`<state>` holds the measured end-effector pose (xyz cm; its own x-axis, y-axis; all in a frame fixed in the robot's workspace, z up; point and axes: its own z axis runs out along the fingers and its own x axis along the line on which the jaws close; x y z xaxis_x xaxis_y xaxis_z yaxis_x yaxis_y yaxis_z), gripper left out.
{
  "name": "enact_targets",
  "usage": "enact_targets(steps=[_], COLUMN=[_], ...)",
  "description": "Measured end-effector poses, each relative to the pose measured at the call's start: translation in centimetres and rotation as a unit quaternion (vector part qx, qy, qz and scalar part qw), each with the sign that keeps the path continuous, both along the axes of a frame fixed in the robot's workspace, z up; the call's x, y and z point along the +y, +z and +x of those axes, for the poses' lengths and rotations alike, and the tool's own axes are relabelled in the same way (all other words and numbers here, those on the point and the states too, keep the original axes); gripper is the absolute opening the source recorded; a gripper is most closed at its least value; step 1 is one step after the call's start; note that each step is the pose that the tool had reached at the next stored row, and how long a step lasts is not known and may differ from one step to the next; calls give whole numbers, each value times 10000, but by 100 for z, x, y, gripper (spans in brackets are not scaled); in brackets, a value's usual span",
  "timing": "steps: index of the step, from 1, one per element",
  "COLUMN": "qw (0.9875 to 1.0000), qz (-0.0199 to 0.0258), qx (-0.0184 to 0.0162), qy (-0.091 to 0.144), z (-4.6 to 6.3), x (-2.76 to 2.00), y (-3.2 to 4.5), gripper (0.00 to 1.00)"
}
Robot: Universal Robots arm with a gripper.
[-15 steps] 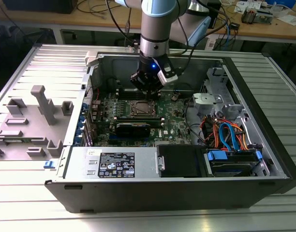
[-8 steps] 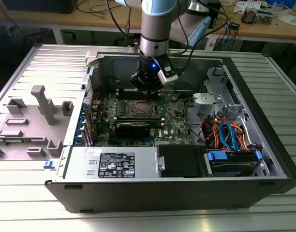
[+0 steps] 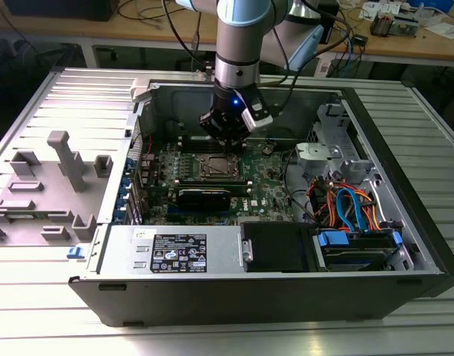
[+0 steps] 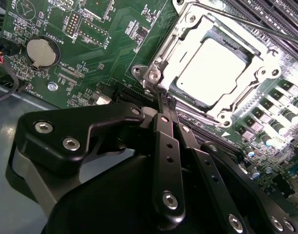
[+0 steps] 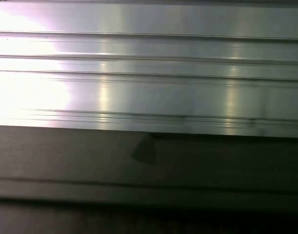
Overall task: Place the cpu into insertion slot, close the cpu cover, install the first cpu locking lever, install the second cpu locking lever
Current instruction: 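Install the first cpu locking lever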
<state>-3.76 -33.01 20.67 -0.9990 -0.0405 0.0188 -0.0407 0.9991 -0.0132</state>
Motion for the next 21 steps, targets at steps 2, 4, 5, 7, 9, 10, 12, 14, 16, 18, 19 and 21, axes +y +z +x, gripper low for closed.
enact_targets(steps=[2,4,5,7,9,10,12,14,16,18,19,21], qw=[10000,10000,10000,10000,10000,10000,10000,10000,10000,10000,10000,10000], qz=[-1,-1,-3,-4,-6,-6,-7,2,-7,-8,-9,-5], qx=[0,0,1,1,1,1,0,-4,0,0,0,-2], qy=[-8,-17,-25,-33,-41,-44,-54,-64,-68,-68,-69,-69], z=[0,0,1,2,3,5,7,12,12,13,12,13], x=[-1,-1,-2,-2,-2,-2,-2,2,-2,-2,-2,-1], y=[-3,-8,-11,-16,-23,-26,-34,-51,-54,-54,-53,-40], gripper=[11,11,11,11,11,11,11,11,11,11,11,11])
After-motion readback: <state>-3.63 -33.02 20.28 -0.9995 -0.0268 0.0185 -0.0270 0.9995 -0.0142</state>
